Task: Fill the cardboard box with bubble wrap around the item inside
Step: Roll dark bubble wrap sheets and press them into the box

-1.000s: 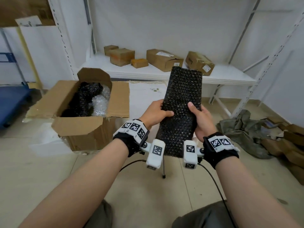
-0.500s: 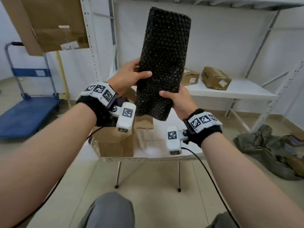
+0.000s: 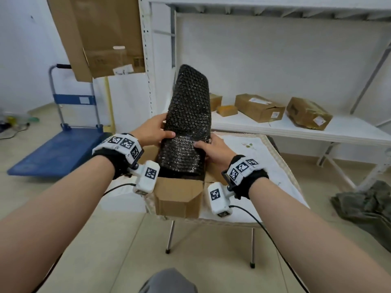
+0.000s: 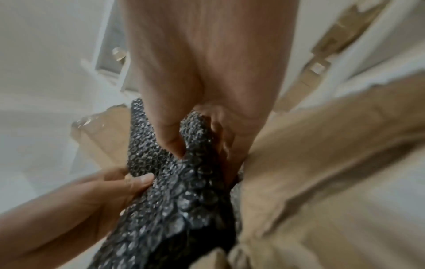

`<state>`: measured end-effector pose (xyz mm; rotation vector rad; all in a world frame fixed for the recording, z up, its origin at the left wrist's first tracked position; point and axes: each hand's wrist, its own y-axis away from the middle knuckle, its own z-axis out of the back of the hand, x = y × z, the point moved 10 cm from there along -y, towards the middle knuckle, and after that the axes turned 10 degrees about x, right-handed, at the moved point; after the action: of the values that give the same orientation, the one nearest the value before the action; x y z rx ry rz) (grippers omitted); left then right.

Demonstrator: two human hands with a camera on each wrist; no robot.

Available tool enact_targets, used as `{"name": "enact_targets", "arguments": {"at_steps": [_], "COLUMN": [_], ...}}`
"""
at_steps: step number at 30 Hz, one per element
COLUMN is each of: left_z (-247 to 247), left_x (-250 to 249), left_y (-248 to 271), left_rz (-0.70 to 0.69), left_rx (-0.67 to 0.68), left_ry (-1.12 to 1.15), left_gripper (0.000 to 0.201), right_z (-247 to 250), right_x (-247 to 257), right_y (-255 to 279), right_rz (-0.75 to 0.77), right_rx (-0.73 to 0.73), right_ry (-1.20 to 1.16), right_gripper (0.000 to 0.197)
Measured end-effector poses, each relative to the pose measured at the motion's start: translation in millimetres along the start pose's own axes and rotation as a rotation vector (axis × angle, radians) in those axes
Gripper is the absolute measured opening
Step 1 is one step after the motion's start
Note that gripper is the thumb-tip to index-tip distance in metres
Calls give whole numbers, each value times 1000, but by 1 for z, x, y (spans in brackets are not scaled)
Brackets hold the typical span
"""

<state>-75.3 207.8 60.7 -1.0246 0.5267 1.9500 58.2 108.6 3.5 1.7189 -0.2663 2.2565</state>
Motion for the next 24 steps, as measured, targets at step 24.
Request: {"name": "enact_targets", "arguments": {"at_steps": [24], "left_z": [-16], "left_x": [42], "left_y": [-13], "left_rz": [195], "left_rx": [159], "left_ry": [-5], "left_gripper": [63], "right_z": [-35], "right_x": [-5], "right_y": [3], "right_rz": [-28], "right_rx": [144], "right_ry": [1140], "right_gripper": [56]}}
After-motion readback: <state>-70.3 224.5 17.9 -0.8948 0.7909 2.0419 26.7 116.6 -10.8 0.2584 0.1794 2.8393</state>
